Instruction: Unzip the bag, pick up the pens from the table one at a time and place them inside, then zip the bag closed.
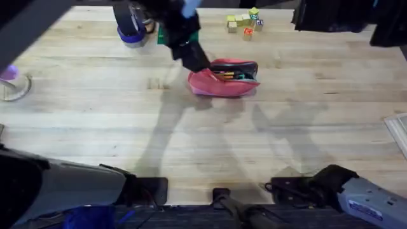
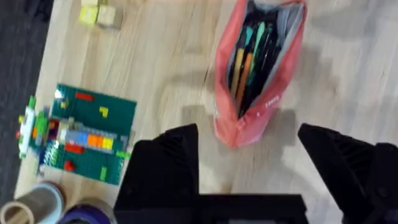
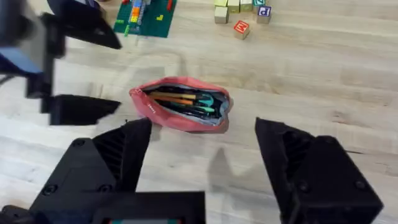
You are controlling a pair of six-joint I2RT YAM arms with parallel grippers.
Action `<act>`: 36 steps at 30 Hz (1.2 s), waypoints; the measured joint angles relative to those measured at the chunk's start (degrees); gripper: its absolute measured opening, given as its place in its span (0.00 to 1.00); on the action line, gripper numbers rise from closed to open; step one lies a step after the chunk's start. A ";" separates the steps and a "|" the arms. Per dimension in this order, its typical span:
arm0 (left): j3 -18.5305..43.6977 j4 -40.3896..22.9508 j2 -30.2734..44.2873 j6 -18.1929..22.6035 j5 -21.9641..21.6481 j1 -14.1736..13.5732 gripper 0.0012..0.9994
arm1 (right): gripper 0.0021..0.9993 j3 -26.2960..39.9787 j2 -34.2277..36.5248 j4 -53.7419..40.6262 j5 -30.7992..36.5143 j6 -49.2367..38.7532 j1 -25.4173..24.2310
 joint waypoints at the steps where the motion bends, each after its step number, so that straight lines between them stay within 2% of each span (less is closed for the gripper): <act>1: 0.00 -0.76 -0.23 0.72 0.89 1.33 1.00 | 1.00 0.00 0.02 0.00 0.01 0.00 0.00; 6: 0.00 -5.63 -0.32 4.80 3.71 7.26 1.00 | 1.00 0.00 0.00 0.00 0.09 -0.35 0.00; 11: 0.00 -10.56 -0.34 9.03 4.71 11.28 1.00 | 1.00 0.00 0.01 -0.01 0.09 -0.39 0.00; 14: 0.00 -13.41 -0.34 13.43 5.30 13.87 1.00 | 1.00 0.00 0.01 -0.01 0.09 -0.39 0.00; 18: -0.40 -13.44 -0.33 19.28 7.38 18.13 1.00 | 1.00 0.00 0.00 -0.02 0.09 -0.39 0.00; 21: -1.95 -13.42 -0.34 23.15 9.86 22.04 1.00 | 1.00 0.00 0.00 -0.02 0.09 -0.39 0.00; 22: -4.35 -13.47 -0.35 26.77 12.39 25.81 1.00 | 1.00 0.00 0.02 -0.02 0.09 -0.39 0.00; 26: -8.33 -14.65 -0.33 32.63 16.56 29.98 1.00 | 1.00 0.00 0.00 -0.01 0.09 -0.39 0.00; 29: -11.46 -14.69 -0.35 36.49 19.33 31.39 1.00 | 1.00 0.00 0.01 -0.02 0.09 -0.42 0.00; 36: -18.43 -12.69 -0.32 44.24 23.33 31.71 1.00 | 1.00 0.00 0.01 -0.02 0.08 -0.57 0.00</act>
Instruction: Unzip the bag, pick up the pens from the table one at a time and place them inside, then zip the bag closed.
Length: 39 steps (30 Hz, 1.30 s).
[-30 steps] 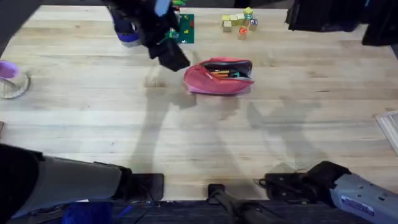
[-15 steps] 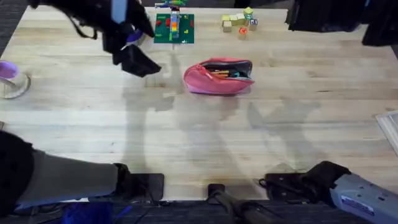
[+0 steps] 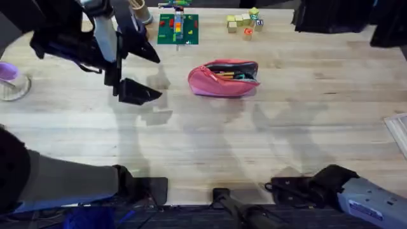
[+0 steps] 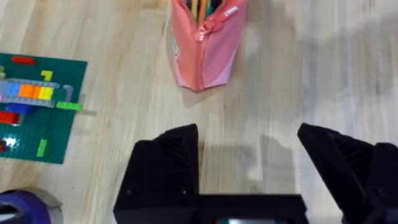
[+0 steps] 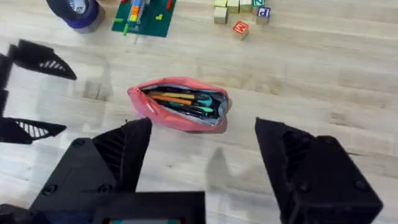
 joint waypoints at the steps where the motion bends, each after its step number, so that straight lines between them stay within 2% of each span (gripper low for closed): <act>1: -0.59 0.28 0.00 0.54 0.14 0.00 1.00 | 1.00 0.00 -0.01 0.00 -0.01 -0.01 0.00; 6: -1.68 0.53 0.00 2.02 0.90 0.00 1.00 | 1.00 0.00 0.01 -0.18 -0.01 -0.02 0.40; 11: -1.75 0.53 0.00 2.39 1.03 0.00 0.99 | 1.00 0.00 0.99 -0.26 -0.31 0.00 2.92; 18: -1.75 0.53 0.00 2.74 1.03 0.00 0.99 | 1.00 0.00 6.24 -0.87 -4.43 0.06 7.16; 26: -1.75 0.53 0.02 2.81 1.03 0.00 0.99 | 1.00 0.00 12.64 -0.98 -5.42 1.89 10.72; 39: -1.75 0.53 0.00 2.81 1.03 0.00 0.99 | 1.00 0.00 18.92 3.27 -6.27 2.67 11.91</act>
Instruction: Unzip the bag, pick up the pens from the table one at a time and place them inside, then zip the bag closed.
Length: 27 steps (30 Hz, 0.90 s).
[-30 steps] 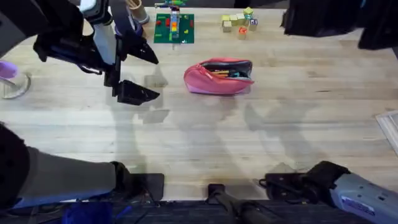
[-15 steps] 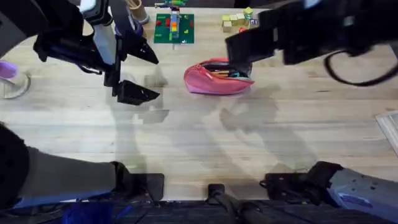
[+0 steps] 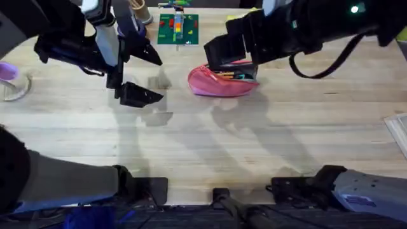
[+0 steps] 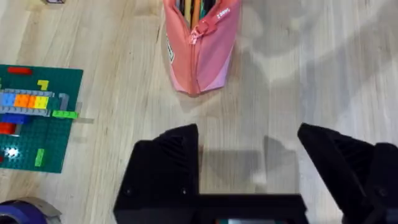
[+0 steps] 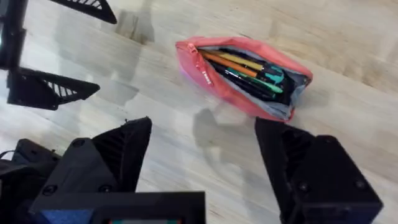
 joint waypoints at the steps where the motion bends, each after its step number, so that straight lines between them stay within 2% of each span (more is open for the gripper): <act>1: 0.00 0.00 0.00 0.00 0.00 0.00 0.99 | 1.00 -0.01 0.06 -0.01 -0.15 0.06 0.00; 8: 0.00 0.00 0.00 0.00 0.00 0.00 0.99 | 1.00 0.00 1.11 -0.08 -0.39 0.13 0.17; 18: 0.00 0.00 0.02 0.00 0.00 0.00 0.99 | 1.00 -0.02 6.15 3.00 -0.41 0.13 2.51; 23: 0.00 0.00 0.00 0.00 0.00 0.00 0.99 | 1.00 -0.02 10.35 4.43 -0.41 0.13 3.06; 27: 0.00 0.00 0.00 0.00 0.00 0.00 0.99 | 1.00 -0.01 16.37 5.40 -0.41 0.13 3.05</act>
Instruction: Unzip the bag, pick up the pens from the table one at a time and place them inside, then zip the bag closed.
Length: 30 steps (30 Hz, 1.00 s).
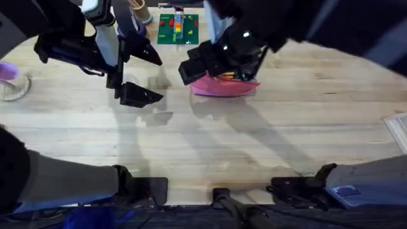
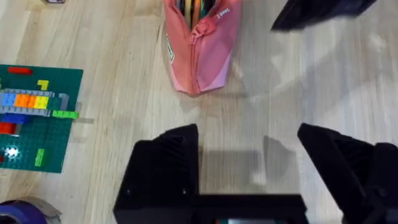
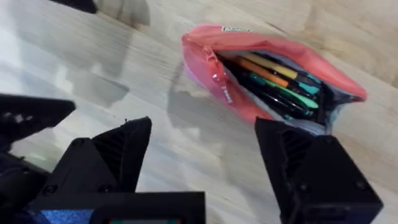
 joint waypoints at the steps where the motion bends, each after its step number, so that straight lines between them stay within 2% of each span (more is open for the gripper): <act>1: 0.00 0.00 0.01 0.00 0.00 0.00 0.99 | 1.00 -0.01 0.88 0.21 0.00 0.00 0.01; 9: 0.00 0.00 0.02 0.00 0.00 0.00 0.99 | 1.00 -0.03 6.18 2.29 0.00 0.00 0.01; 30: 0.00 0.00 0.01 0.00 0.00 0.00 1.00 | 1.00 -0.03 7.57 7.50 0.00 0.00 -0.01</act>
